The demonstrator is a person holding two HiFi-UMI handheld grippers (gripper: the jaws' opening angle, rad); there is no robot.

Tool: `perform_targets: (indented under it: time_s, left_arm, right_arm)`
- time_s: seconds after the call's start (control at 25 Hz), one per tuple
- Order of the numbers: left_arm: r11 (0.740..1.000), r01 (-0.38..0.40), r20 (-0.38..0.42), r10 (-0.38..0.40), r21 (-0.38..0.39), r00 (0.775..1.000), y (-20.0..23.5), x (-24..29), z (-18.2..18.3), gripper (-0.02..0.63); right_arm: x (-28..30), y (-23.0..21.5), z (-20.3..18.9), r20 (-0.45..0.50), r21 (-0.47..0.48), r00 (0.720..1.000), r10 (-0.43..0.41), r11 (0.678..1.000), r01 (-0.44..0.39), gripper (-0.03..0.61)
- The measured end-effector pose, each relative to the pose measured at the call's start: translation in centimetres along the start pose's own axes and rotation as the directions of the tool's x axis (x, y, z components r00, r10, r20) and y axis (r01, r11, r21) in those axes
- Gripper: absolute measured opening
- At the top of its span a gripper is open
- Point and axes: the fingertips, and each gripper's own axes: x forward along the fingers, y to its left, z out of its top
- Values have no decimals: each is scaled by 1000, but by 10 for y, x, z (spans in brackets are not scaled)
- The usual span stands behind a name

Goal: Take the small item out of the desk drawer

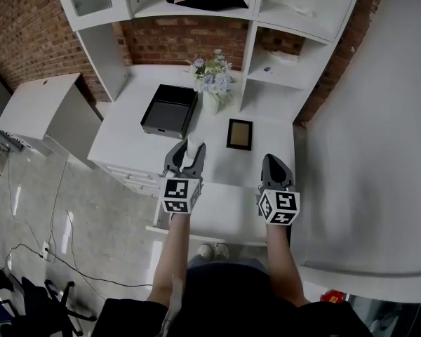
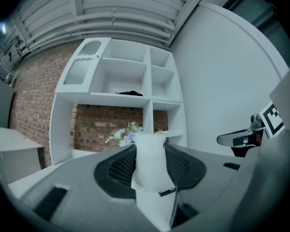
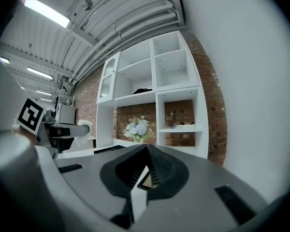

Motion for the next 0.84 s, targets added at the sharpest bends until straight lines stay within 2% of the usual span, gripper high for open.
perform_targets:
  time_s: [0.84]
  left_arm:
    - [1000, 5, -17, -5, -8, 1000, 1, -2, -5, 167]
  right_arm:
    - [-1, 2, -3, -10, 12, 1000, 5, 1000, -5, -3]
